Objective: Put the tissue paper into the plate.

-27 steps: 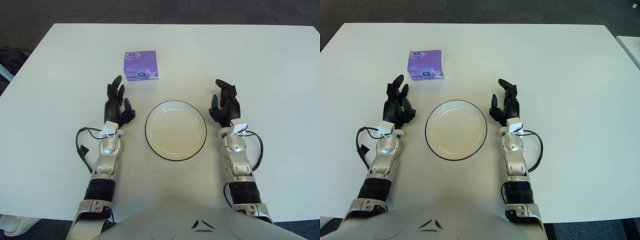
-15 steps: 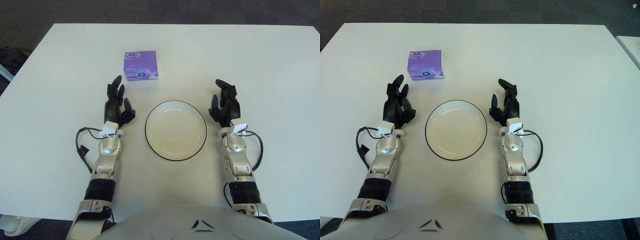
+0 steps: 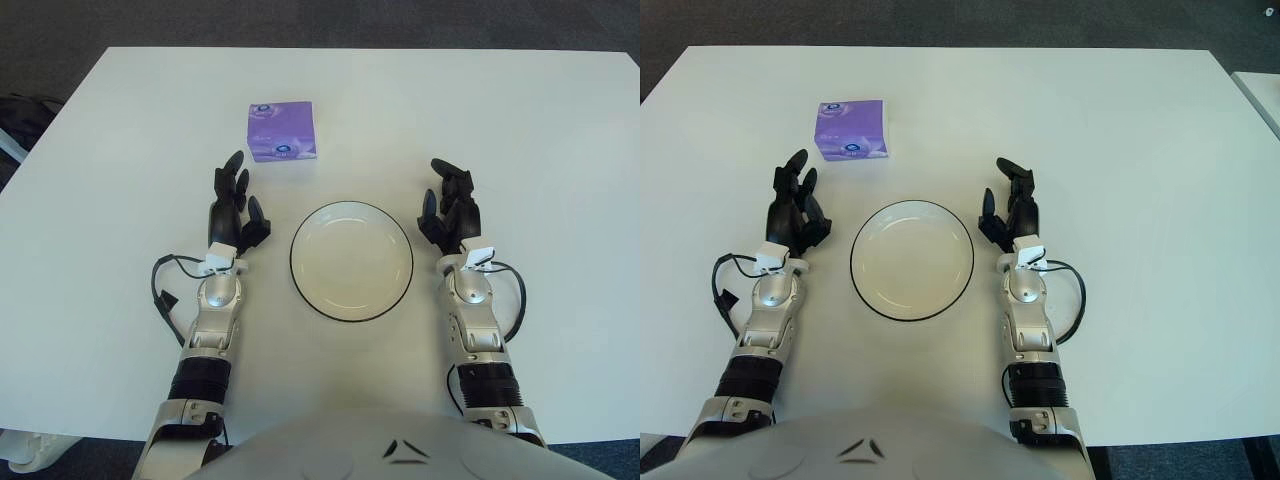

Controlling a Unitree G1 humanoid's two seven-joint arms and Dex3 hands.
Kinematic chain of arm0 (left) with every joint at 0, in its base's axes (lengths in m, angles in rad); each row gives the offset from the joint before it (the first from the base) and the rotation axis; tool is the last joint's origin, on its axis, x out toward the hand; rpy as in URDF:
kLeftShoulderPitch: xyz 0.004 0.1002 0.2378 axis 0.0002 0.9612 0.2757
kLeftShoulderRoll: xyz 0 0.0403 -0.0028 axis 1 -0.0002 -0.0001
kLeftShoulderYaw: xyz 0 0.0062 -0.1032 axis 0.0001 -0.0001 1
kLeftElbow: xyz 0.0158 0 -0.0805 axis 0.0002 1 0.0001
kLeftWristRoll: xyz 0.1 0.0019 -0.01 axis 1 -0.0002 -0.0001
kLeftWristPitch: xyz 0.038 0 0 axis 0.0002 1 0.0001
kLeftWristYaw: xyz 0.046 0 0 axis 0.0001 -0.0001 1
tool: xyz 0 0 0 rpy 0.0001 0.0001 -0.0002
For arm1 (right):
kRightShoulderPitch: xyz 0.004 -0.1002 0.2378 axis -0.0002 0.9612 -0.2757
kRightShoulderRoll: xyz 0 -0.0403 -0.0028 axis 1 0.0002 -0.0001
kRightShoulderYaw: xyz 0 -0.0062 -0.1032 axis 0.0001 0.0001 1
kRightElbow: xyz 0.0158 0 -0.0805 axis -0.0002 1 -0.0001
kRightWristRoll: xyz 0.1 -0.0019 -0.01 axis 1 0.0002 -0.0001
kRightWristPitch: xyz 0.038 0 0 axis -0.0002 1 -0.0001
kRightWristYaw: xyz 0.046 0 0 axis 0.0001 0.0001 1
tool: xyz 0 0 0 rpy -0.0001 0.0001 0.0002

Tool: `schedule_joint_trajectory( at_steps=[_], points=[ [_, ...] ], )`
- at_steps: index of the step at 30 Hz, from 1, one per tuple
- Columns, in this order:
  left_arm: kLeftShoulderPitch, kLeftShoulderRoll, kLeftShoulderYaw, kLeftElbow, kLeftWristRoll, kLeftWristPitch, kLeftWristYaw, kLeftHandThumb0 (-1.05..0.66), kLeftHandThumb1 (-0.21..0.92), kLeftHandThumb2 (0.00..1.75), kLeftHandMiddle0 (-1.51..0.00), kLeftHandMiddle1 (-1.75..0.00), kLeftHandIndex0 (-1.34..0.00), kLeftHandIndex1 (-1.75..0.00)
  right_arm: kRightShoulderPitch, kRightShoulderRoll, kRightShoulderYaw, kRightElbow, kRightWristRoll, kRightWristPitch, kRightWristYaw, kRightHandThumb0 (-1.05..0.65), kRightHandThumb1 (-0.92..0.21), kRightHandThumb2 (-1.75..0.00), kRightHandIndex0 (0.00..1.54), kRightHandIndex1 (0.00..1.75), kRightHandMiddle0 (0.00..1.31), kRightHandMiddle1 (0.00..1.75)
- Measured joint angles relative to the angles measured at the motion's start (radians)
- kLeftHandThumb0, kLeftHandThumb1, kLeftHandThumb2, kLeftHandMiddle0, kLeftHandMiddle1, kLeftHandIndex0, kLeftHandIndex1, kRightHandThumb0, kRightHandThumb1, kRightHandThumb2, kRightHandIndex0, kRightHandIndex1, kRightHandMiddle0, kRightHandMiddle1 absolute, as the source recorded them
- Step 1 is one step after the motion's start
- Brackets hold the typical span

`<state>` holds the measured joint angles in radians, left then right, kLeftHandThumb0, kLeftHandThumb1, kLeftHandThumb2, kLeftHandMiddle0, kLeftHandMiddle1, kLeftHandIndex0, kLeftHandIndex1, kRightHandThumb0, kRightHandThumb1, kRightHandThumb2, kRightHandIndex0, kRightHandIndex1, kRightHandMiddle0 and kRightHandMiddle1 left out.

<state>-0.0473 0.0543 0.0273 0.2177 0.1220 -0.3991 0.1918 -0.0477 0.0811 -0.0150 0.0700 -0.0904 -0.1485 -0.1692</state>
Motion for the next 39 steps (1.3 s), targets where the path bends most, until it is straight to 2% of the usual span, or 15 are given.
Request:
schedule_joint_trajectory(
  at_steps=[10, 22, 33, 39],
  points=[
    [0.02, 0.004, -0.001, -0.037, 0.046, 0.009, 0.031, -0.73, 0.92, 0.96, -0.33, -0.01, 0.0, -0.56, -0.003, 0.003, 0.002, 0.0, 0.0, -0.001, 0.0, -0.56, -0.92, -0.72, 0.46, 0.0, 0.0, 0.88],
    [0.054, 0.01, 0.026, -0.08, 0.041, 0.003, 0.035, -0.76, 0.92, 1.01, -0.31, 0.0, 0.0, -0.52, -0.008, 0.007, 0.004, 0.001, -0.001, -0.001, -0.001, -0.56, -0.92, -0.7, 0.46, 0.0, 0.0, 0.88],
    [0.079, 0.09, 0.164, -0.102, 0.053, -0.002, 0.073, -0.79, 0.92, 1.04, -0.28, 0.0, 0.0, -0.51, -0.01, 0.01, 0.001, 0.001, -0.001, -0.001, -0.009, -0.55, -0.92, -0.68, 0.45, 0.0, 0.0, 0.88],
    [-0.011, 0.173, 0.22, -0.054, 0.18, -0.004, 0.2, -0.81, 0.92, 1.04, -0.28, 0.0, 0.0, -0.52, -0.018, 0.009, 0.001, 0.008, -0.001, -0.002, -0.011, -0.57, -0.92, -0.71, 0.45, 0.0, 0.0, 0.87]
  ],
)
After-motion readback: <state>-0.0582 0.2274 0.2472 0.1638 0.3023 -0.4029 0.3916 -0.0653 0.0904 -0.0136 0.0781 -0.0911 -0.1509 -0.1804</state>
